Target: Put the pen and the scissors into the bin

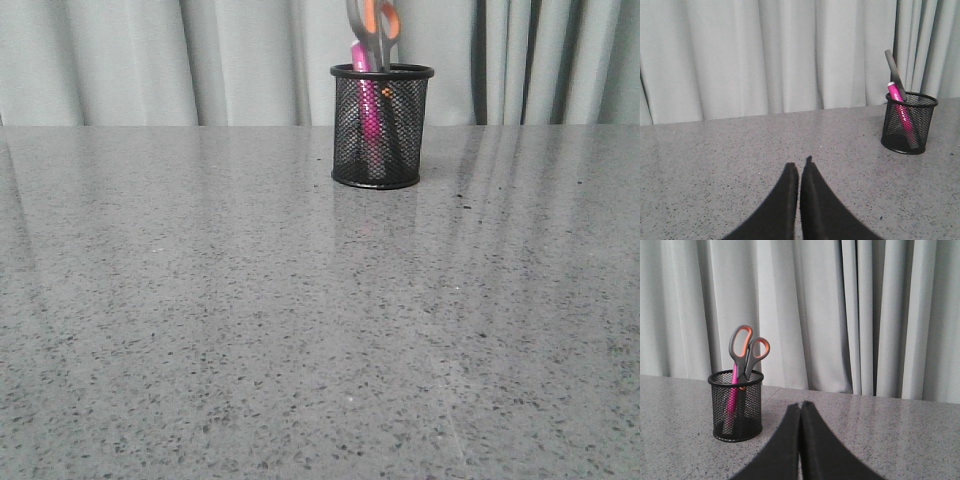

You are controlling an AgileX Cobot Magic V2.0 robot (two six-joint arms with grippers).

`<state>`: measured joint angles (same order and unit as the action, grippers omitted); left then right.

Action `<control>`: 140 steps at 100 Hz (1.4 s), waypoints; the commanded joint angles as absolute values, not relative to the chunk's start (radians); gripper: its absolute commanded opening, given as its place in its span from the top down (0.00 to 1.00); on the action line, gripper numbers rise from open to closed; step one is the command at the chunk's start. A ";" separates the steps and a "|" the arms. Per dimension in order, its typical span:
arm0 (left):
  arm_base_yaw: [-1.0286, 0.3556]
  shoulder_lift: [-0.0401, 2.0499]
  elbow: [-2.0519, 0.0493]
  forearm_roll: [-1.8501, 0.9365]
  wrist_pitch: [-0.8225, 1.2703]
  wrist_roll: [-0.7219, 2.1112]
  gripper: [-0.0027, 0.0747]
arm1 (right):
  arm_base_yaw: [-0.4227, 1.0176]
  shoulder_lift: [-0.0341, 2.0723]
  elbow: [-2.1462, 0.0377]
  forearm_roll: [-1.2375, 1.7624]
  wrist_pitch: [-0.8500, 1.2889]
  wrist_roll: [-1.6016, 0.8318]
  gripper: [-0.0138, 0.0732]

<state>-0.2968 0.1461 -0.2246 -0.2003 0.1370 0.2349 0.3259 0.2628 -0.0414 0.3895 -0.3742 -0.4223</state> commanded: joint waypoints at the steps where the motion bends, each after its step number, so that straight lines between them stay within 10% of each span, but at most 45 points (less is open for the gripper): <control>1: -0.294 0.146 -0.241 -0.204 0.069 0.228 0.99 | 0.320 0.265 -0.058 0.380 -0.440 -0.435 0.93; 140: -0.227 0.146 -0.214 -0.075 0.023 0.141 0.99 | 0.320 0.265 -0.057 0.380 -0.433 -0.435 0.93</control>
